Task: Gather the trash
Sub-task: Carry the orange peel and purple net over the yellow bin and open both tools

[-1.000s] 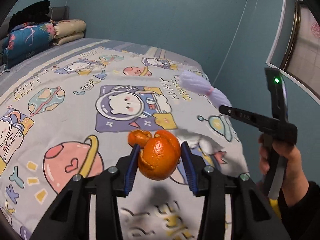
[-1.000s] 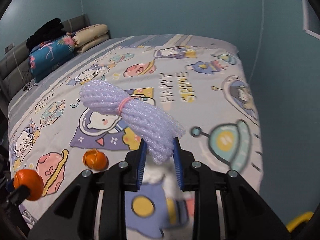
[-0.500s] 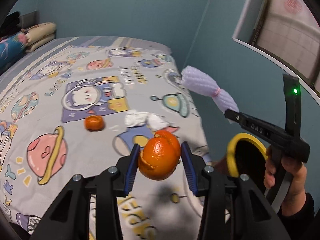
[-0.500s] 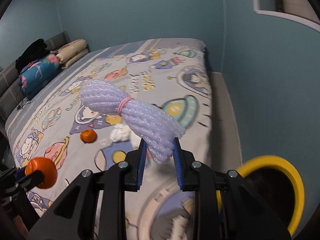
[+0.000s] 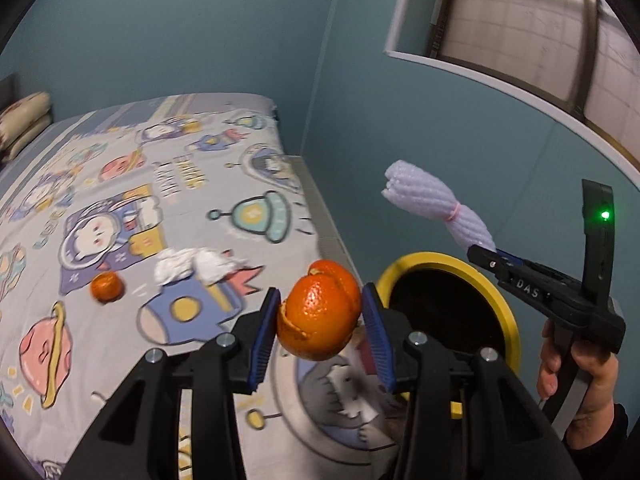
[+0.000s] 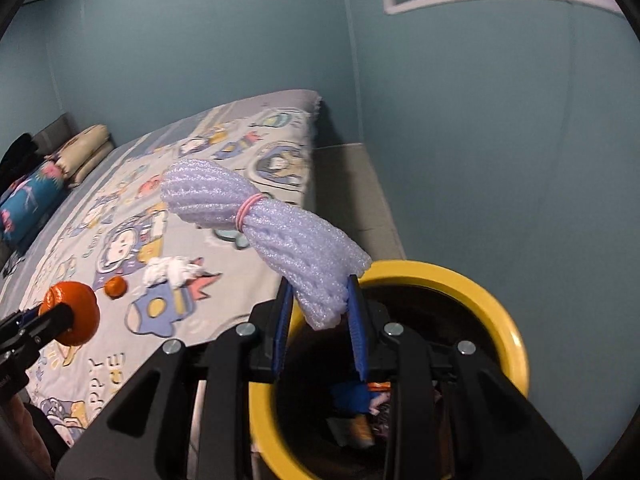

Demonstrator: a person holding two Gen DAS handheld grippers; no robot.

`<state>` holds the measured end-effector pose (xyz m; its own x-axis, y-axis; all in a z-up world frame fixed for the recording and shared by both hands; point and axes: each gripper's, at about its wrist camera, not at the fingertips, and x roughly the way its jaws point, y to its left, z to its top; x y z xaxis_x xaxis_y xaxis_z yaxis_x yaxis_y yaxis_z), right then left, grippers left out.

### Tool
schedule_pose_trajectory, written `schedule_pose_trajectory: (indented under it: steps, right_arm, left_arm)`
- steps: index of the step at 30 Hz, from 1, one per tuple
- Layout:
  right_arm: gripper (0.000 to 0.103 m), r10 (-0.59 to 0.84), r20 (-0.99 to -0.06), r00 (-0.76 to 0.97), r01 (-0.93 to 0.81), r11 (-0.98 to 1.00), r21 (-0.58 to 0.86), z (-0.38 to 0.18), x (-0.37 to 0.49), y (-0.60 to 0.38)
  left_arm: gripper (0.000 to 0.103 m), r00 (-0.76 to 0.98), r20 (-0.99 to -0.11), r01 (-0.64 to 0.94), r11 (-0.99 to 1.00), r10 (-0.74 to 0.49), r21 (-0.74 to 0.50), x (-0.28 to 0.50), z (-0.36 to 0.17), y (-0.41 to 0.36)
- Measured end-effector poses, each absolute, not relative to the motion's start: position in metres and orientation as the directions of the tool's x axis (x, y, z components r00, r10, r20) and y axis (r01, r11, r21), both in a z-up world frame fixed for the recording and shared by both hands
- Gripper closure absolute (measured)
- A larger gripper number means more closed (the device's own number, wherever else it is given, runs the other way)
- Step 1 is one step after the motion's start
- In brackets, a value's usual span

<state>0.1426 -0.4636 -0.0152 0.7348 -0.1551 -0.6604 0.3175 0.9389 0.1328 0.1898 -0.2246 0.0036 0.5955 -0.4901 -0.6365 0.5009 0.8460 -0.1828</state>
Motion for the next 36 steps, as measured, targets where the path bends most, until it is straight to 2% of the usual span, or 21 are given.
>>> schedule_pose_trajectory:
  steps: [14, 25, 36]
  right_arm:
    - [0.078, -0.228, -0.718, 0.658, 0.468, 0.871, 0.152, -0.049, 0.107, -0.525]
    - [0.077, -0.189, -0.764, 0.617, 0.534, 0.813, 0.23, -0.076, 0.107, -0.551]
    - [0.074, -0.185, -0.769, 0.612, 0.559, 0.789, 0.255, -0.079, 0.106, -0.562]
  left_arm:
    - [0.063, 0.493, -0.673, 0.639, 0.754, -0.552, -0.15, 0.182, -0.017, -0.322]
    - [0.063, 0.439, -0.718, 0.675, 0.726, -0.541, -0.134, 0.19, -0.048, -0.364]
    - [0.062, 0.336, -0.757, 0.704, 0.683, -0.561, -0.193, 0.202, -0.08, -0.388]
